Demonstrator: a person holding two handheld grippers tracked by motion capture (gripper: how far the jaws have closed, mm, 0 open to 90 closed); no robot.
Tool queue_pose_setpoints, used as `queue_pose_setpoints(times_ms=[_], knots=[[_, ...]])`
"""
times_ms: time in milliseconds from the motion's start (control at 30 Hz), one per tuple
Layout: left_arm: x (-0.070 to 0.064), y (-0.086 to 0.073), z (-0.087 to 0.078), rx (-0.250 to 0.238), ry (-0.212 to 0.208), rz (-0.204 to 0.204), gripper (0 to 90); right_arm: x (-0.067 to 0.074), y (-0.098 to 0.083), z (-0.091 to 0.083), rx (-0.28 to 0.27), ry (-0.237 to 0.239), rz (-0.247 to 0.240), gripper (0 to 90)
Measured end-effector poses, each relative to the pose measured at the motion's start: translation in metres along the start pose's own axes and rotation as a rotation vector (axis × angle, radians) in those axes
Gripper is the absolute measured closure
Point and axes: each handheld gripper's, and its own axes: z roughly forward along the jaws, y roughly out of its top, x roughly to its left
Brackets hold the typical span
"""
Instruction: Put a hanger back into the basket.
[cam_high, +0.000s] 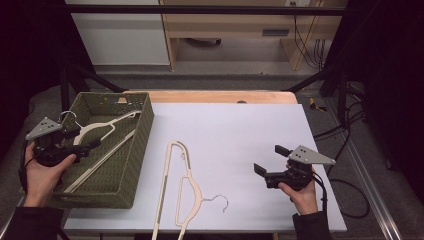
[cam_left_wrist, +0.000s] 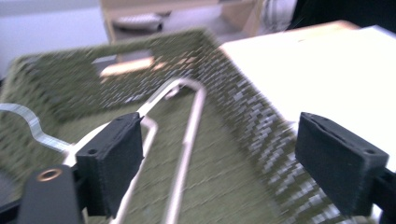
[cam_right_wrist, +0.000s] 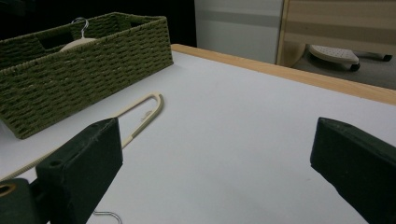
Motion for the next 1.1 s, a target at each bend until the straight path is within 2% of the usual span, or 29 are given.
queue_pose_setpoints(times_ms=[100,267,367,467,600,800,1000,1100], knots=[[-0.02,0.003,-0.002,-0.071,-0.052,0.001,12.8,0.001,0.0,0.0,-0.007,0.008,0.006,2.6],[-0.047,0.003,-0.004,-0.136,-0.122,0.027,10.1,0.002,0.0,0.002,-0.018,0.036,0.016,1.8],[-0.061,0.002,-0.002,-0.139,-0.147,0.054,8.3,0.004,0.0,0.003,-0.021,0.042,0.015,0.8],[-0.077,0.0,0.003,-0.156,-0.188,0.054,7.1,0.006,0.0,0.004,-0.02,0.046,0.011,0.8],[-0.097,-0.004,0.007,-0.17,-0.219,0.066,5.9,0.01,0.001,0.006,-0.014,0.049,-0.004,1.0],[-0.125,-0.013,0.012,-0.168,-0.236,0.114,5.9,0.017,0.001,0.011,0.002,0.092,-0.011,3.0],[-0.145,-0.017,0.016,-0.144,-0.268,0.152,5.8,0.025,0.001,0.017,0.02,0.104,-0.032,3.7],[-0.151,-0.02,0.017,-0.137,-0.286,0.154,5.8,0.03,0.001,0.021,0.029,0.119,-0.039,5.2]])
